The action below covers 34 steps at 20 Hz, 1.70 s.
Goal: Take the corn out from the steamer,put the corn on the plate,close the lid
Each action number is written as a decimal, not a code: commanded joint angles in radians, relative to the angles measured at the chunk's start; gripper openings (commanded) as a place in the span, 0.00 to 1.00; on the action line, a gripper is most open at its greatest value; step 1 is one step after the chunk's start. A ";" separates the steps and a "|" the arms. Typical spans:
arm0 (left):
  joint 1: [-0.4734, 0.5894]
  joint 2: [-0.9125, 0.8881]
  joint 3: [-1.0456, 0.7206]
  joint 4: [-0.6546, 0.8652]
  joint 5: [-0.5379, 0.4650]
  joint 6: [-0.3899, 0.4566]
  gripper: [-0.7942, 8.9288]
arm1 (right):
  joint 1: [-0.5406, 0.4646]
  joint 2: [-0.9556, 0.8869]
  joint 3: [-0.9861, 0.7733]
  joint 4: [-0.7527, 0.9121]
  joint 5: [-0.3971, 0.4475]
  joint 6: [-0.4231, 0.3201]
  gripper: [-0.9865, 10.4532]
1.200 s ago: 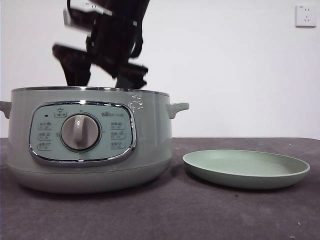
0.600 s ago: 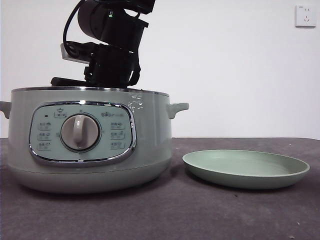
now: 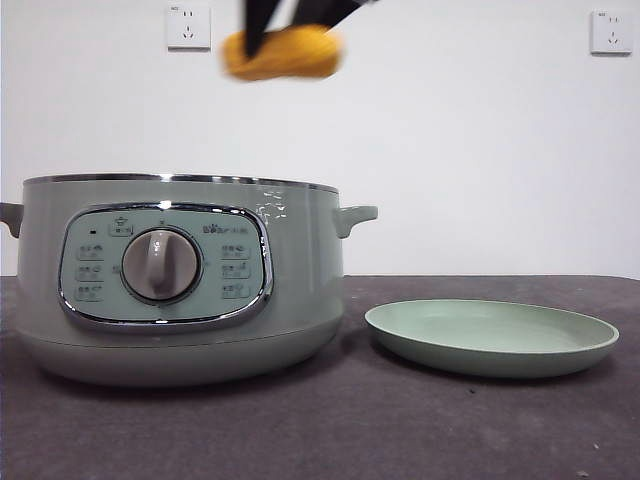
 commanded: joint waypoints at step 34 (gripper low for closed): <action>-0.002 0.164 0.012 0.120 0.271 0.001 0.07 | -0.333 -0.004 -0.821 0.549 0.056 0.100 0.26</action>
